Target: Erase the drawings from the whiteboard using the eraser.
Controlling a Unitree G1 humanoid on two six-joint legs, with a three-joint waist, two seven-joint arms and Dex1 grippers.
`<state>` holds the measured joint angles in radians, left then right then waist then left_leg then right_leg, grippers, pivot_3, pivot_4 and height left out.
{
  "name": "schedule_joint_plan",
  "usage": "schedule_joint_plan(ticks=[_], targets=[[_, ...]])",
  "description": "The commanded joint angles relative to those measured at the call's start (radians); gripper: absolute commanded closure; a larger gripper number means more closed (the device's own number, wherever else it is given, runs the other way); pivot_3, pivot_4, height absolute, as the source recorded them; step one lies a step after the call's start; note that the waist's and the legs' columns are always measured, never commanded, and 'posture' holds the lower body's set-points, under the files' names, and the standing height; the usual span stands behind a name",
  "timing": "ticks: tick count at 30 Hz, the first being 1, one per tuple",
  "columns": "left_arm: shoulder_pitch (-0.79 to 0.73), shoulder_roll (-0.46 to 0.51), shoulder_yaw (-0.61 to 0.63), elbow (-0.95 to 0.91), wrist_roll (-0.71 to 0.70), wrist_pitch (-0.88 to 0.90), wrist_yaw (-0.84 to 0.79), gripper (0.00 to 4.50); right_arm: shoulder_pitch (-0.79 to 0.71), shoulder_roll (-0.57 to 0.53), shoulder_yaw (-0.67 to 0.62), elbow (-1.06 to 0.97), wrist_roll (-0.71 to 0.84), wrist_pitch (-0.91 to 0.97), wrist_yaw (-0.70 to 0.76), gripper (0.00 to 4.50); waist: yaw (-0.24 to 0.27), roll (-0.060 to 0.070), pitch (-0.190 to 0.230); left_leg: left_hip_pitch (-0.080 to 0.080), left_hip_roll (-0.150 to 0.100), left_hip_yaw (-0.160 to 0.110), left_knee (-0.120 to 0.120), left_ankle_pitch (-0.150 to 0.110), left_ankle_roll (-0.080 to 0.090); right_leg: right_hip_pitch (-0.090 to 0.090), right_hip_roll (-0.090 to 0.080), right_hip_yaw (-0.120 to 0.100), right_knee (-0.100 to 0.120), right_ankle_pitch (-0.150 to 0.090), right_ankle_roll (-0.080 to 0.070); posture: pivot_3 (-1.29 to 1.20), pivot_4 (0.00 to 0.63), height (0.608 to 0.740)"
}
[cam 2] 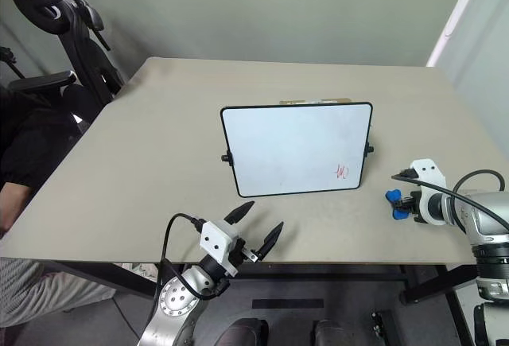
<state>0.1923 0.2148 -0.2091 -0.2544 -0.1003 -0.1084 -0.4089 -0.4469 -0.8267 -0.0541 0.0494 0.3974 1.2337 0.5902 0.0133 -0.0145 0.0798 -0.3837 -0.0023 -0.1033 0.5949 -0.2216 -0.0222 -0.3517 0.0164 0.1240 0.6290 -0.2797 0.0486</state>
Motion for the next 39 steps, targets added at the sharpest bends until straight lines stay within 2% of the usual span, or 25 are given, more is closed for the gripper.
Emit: schedule_joint_plan(ticks=[1,8,15,24,28,39], targets=[[-0.006,-0.002,0.001,-0.039,-0.002,-0.01,0.0,0.0,0.009,-0.03,-0.047,-0.086,0.004,0.018,-0.008,3.98,0.0,0.0,0.0,0.0,0.0,0.0,0.0,0.0,0.0,0.0,0.0,0.0,0.0,0.0,0.0,0.0,0.15,0.73],[-0.024,-0.006,-0.005,-0.012,-0.001,-0.012,-0.004,0.0,0.033,0.013,-0.148,-0.39,0.094,0.079,-0.011,3.98,0.0,0.0,0.0,-0.001,0.0,0.0,0.0,0.0,-0.001,0.0,0.001,0.0,0.0,-0.001,-0.001,0.0,0.15,0.73],[-0.04,-0.01,-0.006,0.005,0.003,-0.014,-0.004,0.0,0.023,0.184,-0.124,-0.588,0.133,0.033,-0.08,3.98,-0.004,-0.001,0.0,0.001,0.0,0.0,0.0,0.001,0.001,-0.002,0.002,0.002,0.0,-0.002,-0.003,0.0,0.15,0.73],[-0.031,-0.004,-0.003,-0.016,-0.004,-0.006,-0.006,0.0,0.015,0.354,-0.055,-0.467,0.04,-0.124,-0.199,3.98,-0.002,0.001,-0.002,0.001,-0.001,0.0,0.0,0.001,0.004,-0.005,0.001,0.004,-0.001,0.001,0.0,0.0,0.15,0.73],[-0.024,-0.004,-0.006,-0.023,-0.004,-0.006,-0.004,0.0,0.011,0.367,-0.041,-0.399,0.007,-0.158,-0.224,3.98,-0.002,0.001,-0.002,0.001,-0.001,0.0,0.0,0.001,0.004,-0.005,0.001,0.005,-0.001,0.004,0.004,0.0,0.15,0.73],[-0.015,-0.009,-0.009,-0.031,-0.004,-0.008,-0.002,0.0,0.014,0.361,0.008,-0.289,-0.052,-0.204,-0.229,3.98,-0.006,0.002,-0.002,0.0,-0.001,0.0,0.0,-0.003,-0.002,-0.006,0.002,0.007,-0.001,0.006,0.0,0.0,0.15,0.73]])
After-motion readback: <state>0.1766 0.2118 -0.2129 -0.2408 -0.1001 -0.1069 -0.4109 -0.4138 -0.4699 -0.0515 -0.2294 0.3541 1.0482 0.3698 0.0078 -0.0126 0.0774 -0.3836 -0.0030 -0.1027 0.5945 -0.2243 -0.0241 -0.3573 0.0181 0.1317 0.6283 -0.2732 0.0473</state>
